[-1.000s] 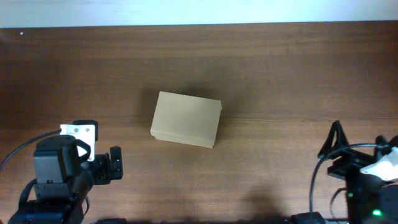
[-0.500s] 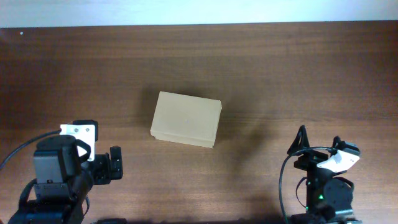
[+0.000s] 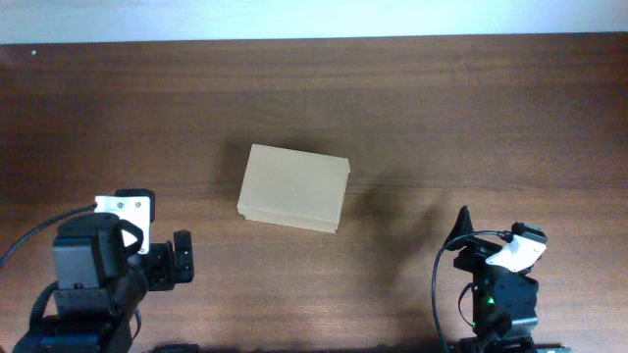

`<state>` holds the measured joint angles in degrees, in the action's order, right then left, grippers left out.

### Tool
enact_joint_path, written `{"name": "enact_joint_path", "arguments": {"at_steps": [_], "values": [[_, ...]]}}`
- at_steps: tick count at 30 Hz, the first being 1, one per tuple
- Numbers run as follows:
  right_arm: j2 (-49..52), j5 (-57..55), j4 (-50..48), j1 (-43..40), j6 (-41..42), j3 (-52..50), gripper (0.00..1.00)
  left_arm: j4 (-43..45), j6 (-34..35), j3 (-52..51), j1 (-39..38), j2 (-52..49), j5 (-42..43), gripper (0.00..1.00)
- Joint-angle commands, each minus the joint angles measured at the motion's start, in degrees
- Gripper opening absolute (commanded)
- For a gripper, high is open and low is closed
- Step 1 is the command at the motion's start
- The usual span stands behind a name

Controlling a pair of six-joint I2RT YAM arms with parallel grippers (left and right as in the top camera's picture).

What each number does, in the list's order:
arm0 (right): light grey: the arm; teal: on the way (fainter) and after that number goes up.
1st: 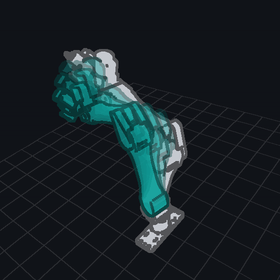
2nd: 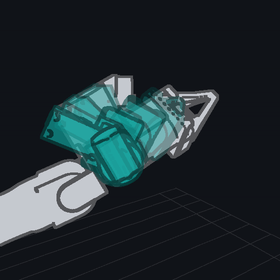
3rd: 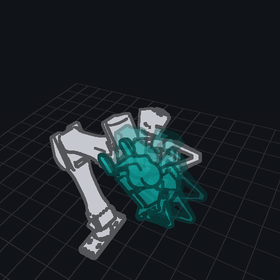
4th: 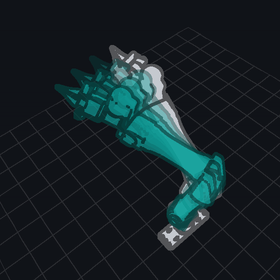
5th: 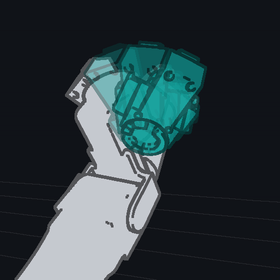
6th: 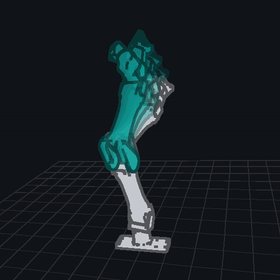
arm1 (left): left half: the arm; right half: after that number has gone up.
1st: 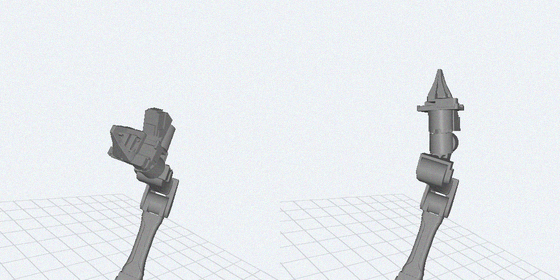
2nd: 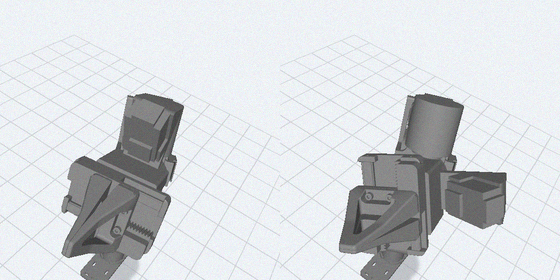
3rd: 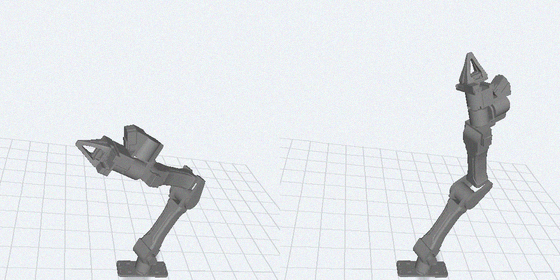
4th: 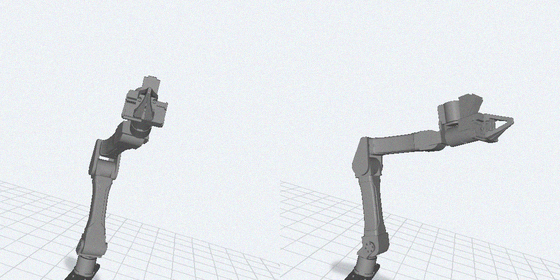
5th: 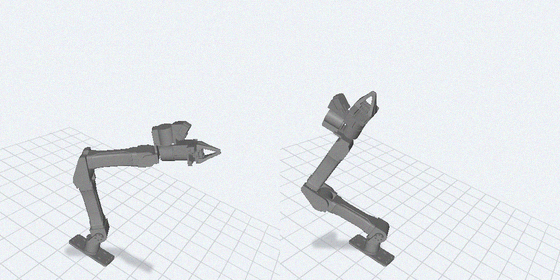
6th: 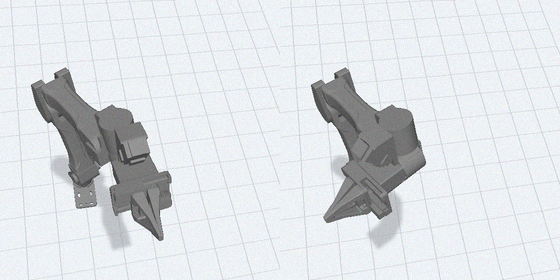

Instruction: Pack container

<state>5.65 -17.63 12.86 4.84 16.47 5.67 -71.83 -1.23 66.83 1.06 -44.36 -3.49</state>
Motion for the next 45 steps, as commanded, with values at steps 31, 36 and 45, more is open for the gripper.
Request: {"name": "enact_joint_path", "arguments": {"at_steps": [31, 36, 45], "values": [[-0.7, 7.1, -1.7, -0.4, 0.2, -2.3, 0.99, 0.0, 0.4, -0.2, 0.1, 0.2, -0.4, 1.0], [-0.7, 7.1, -1.7, -0.4, 0.2, -2.3, 0.99, 10.3, 0.2, -3.5, -0.1, 4.0, -6.8, 1.0], [-0.7, 7.1, -1.7, -0.4, 0.2, -2.3, 0.99, 71.1, 0.2, -35.0, -1.7, 23.4, -6.8, 0.99]]}}
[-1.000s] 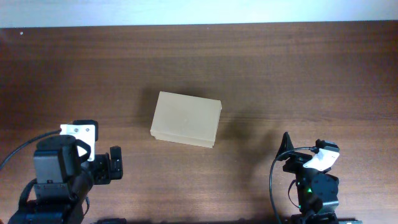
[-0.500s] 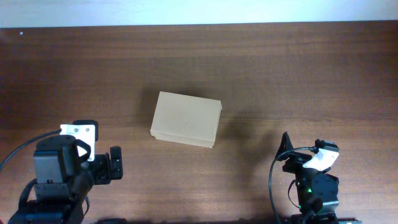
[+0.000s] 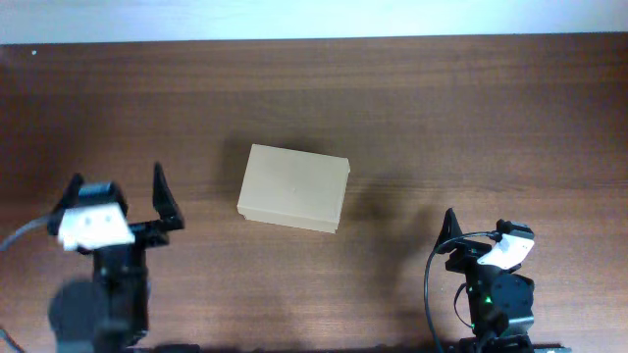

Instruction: Pack container

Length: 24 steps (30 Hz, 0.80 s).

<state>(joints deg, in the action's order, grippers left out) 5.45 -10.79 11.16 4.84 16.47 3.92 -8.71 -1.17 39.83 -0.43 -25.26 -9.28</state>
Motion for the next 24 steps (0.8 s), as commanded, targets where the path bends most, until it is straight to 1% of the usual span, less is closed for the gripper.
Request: {"name": "enact_joint_path", "arguments": {"at_steps": [1, 3, 5, 7, 9, 12, 15, 24], "values": [[-0.5, 0.3, 0.0, -0.4, 0.2, -0.5, 0.99, 15.7, 0.1, -12.5, -0.2, 6.7, -1.0, 1.0], [-0.5, 0.3, 0.0, -0.4, 0.2, -0.5, 0.99, 25.9, 0.1, -19.2, -0.2, 10.4, -1.0, 1.0], [-0.5, 0.3, 0.0, -0.4, 0.2, -0.5, 0.99, 32.4, 0.1, -24.8, -0.2, 13.3, -1.0, 1.0], [-0.5, 0.3, 0.0, -0.4, 0.2, -0.5, 0.99, 36.0, 0.1, -29.6, -0.2, 15.6, -1.0, 1.0], [-0.5, 0.3, 0.0, -0.4, 0.2, -0.5, 0.99, 36.6, 0.1, -33.9, -0.2, 17.5, -1.0, 1.0], [-0.5, 0.3, 0.0, -0.4, 0.2, -0.5, 0.99, 36.3, 0.1, -39.0, -0.2, 19.5, -1.0, 1.0], [-0.5, 0.3, 0.0, -0.4, 0.2, -0.5, 0.99, 29.3, 0.1, -39.3, -0.3, 20.8, -1.1, 0.99], [-0.5, 0.3, 0.0, -0.4, 0.2, -0.5, 0.99, 14.4, 0.1, -39.3, -0.3, 20.9, -1.1, 0.99]]}}
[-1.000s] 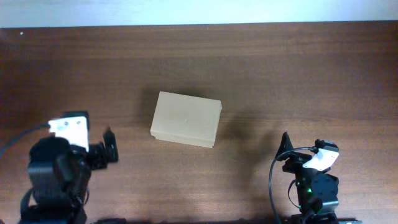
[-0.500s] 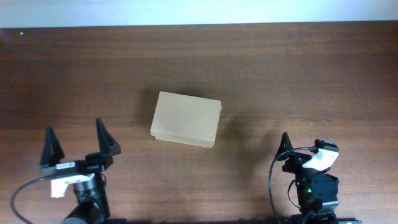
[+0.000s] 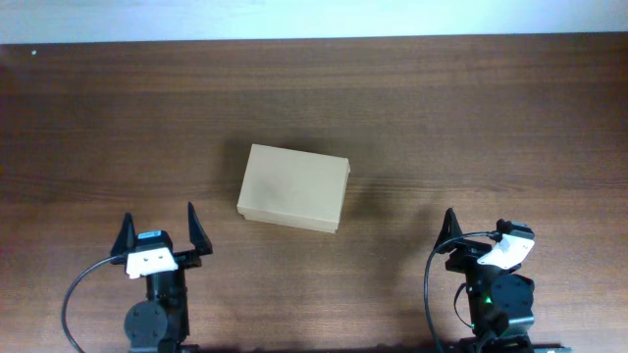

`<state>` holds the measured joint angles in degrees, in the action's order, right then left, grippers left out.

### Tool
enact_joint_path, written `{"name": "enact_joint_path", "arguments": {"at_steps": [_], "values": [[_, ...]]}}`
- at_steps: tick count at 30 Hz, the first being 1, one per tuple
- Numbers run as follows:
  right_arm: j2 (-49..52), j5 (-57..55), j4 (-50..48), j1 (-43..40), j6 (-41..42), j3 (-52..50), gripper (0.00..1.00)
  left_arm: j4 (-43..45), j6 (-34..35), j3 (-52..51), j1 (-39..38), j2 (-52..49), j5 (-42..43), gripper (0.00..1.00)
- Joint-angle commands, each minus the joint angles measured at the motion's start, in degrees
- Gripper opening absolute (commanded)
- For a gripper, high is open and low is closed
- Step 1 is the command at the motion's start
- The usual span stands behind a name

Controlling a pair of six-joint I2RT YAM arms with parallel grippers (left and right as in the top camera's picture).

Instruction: Pack container

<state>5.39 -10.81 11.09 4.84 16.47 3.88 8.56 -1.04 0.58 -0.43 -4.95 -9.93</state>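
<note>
A tan cardboard box (image 3: 294,188) with its lid on lies in the middle of the wooden table (image 3: 471,118); what it holds is hidden. My left gripper (image 3: 160,227) stands open at the front left, fingers pointing away from the front edge, a short way from the box's near left corner, holding nothing. At the front right, my right gripper (image 3: 479,233) shows one dark finger (image 3: 448,226) set well off to the left of its wrist. The other finger is under the white camera mount. It looks open and holds nothing.
Cables loop beside both arm bases at the front edge. A pale wall strip (image 3: 314,18) runs along the table's far edge. No other loose objects are in view.
My left arm was close under the camera at the far left, blurred and large. It is now smaller and further right at the front edge, still open. Box and right arm are unchanged.
At first my left arm was folded at the front left, its gripper turned sideways; my right arm rested at the front right. Then the left gripper stood open and raised, and the right arm sat slightly further left. Now both rest at the front edge. The box stayed put.
</note>
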Motion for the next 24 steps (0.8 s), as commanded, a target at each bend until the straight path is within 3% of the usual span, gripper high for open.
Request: {"name": "enact_joint_path", "arguments": {"at_steps": [1, 5, 24], "values": [[-0.4, 0.3, 0.0, -0.4, 0.2, -0.5, 0.99, -4.7, 0.0, -0.1, -0.3, 0.6, -0.4, 1.0], [-0.4, 0.3, 0.0, -0.4, 0.2, -0.5, 0.99, -12.8, 0.0, -0.1, -0.3, 0.6, -0.4, 1.0], [-0.4, 0.3, 0.0, -0.4, 0.2, -0.5, 0.99, -12.3, 0.0, 0.0, -0.3, 0.6, -0.4, 1.0]]}}
